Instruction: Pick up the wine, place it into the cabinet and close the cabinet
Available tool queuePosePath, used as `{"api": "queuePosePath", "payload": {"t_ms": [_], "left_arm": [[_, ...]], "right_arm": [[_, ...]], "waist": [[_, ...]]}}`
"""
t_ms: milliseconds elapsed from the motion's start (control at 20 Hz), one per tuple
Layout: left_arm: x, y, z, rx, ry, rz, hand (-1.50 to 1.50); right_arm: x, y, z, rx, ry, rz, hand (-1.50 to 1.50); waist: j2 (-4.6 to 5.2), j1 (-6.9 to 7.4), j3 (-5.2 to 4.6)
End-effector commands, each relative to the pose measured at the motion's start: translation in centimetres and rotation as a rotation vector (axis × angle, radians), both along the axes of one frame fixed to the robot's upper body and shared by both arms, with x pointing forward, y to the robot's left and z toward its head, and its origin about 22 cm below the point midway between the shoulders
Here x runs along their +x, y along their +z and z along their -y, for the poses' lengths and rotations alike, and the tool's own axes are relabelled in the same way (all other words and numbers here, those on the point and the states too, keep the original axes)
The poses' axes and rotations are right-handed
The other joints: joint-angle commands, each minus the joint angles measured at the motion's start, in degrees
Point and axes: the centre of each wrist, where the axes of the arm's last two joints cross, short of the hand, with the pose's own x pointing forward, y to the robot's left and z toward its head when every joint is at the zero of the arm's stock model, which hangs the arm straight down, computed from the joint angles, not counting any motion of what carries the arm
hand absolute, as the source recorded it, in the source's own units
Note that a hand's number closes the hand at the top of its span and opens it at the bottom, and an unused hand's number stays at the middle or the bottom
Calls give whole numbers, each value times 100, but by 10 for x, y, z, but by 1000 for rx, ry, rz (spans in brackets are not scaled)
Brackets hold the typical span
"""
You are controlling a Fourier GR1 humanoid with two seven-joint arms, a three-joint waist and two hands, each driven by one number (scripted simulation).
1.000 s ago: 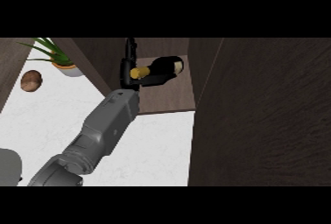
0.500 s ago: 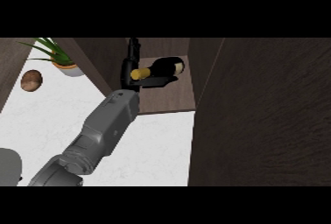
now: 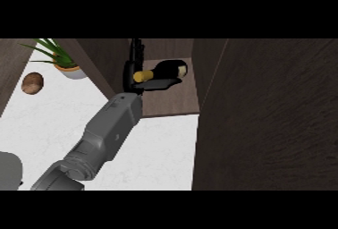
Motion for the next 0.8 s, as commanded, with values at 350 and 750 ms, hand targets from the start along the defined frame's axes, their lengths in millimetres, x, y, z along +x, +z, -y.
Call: {"api": "queuePosePath", "payload": {"t_ms": [350,750], "left_arm": [[-29,-26,3,-74,-2,-53,-150],[-94,-40,43,-60,-35,-61,-150]], "right_arm": [[-19,7,6,15,17,9,-150],[-15,2,10,14,-44,25,-150]], "waist": [[-99,81,5],[-92,309,8]]}}
